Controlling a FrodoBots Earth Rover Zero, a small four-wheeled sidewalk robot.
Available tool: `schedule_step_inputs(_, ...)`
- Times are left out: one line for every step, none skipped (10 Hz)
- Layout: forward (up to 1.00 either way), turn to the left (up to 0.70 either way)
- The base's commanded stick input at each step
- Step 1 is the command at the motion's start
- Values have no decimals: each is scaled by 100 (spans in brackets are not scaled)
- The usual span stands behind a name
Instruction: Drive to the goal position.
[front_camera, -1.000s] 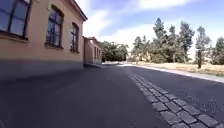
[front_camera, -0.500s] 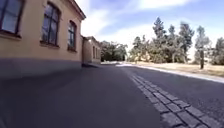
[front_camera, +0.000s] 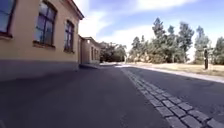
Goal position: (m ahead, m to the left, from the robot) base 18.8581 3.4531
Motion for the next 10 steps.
schedule_step_inputs(70,0)
schedule_step_inputs(70,0)
schedule_step_inputs(70,0)
schedule_step_inputs(70,0)
schedule_step_inputs(70,0)
schedule_step_inputs(70,0)
schedule_step_inputs(70,1)
schedule_step_inputs(70,4)
schedule_step_inputs(70,12)
schedule_step_inputs(70,14)
